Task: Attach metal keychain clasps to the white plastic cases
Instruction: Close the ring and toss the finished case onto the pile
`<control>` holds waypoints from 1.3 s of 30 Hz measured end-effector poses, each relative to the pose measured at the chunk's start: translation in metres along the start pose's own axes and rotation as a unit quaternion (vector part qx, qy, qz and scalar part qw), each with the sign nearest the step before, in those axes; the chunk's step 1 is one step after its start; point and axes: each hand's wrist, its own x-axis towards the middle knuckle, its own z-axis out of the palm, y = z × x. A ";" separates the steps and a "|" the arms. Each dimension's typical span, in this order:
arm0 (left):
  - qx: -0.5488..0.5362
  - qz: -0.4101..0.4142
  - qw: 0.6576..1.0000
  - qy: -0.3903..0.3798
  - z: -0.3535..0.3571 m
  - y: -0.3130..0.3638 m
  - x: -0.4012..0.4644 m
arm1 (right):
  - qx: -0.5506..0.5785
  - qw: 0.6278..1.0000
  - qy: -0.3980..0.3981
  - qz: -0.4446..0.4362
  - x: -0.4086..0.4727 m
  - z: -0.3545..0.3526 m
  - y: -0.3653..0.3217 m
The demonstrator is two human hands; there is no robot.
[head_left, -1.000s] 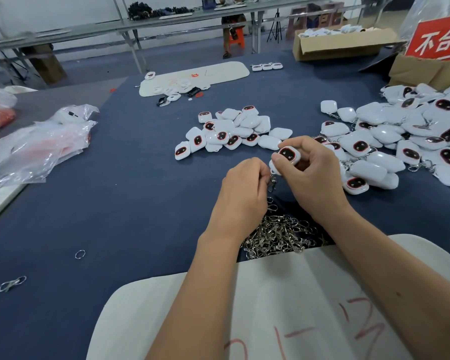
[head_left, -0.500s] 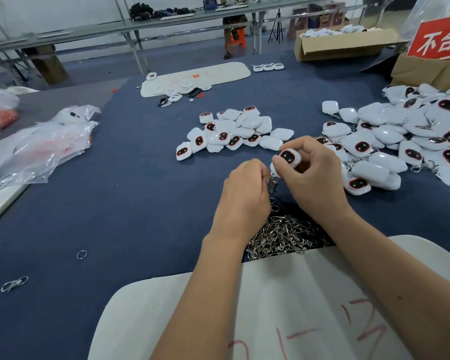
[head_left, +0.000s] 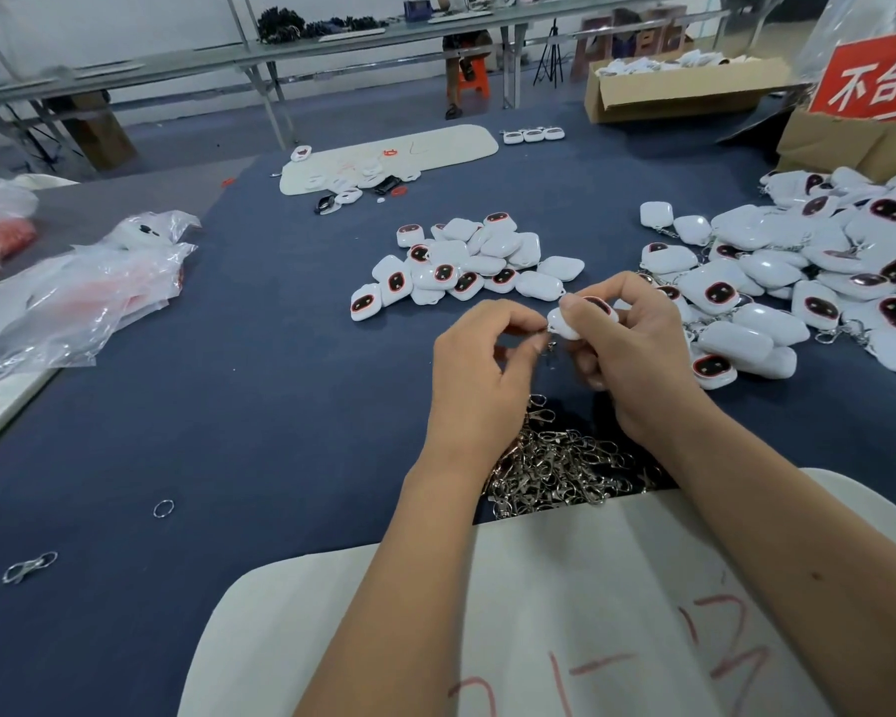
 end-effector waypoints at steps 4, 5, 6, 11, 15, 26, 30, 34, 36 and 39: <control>-0.086 -0.056 0.994 0.024 0.000 0.003 0.002 | 0.016 1.000 -0.016 0.015 0.001 0.000 0.000; -0.100 -0.067 0.992 0.029 0.000 0.004 0.002 | 0.016 0.999 -0.020 0.019 0.001 0.000 0.000; -0.110 -0.075 0.990 0.036 0.000 0.004 0.002 | 0.017 0.999 -0.025 0.022 0.001 0.000 0.000; -0.097 -0.098 0.987 0.076 -0.001 0.003 0.002 | 0.051 0.997 -0.059 0.029 0.001 0.000 -0.001; -0.020 -0.075 0.995 0.069 -0.004 -0.002 0.003 | 0.047 0.995 -0.083 0.024 -0.001 -0.001 -0.001; -0.135 -0.143 0.978 0.071 0.000 0.003 0.003 | 0.075 0.994 -0.074 0.013 -0.003 0.002 -0.004; -0.249 -0.221 0.942 0.036 0.002 0.006 0.004 | 0.143 0.985 -0.092 0.040 -0.001 0.000 -0.004; -0.321 -0.244 0.914 0.056 -0.002 0.008 0.005 | 0.134 0.983 -0.111 0.052 -0.002 0.002 -0.003; -0.334 -0.253 0.905 0.065 -0.004 0.008 0.005 | 0.116 0.986 -0.111 0.053 -0.003 0.004 -0.002; -0.309 -0.241 0.917 0.076 -0.004 0.008 0.006 | 0.102 0.988 -0.106 0.049 -0.002 0.004 -0.001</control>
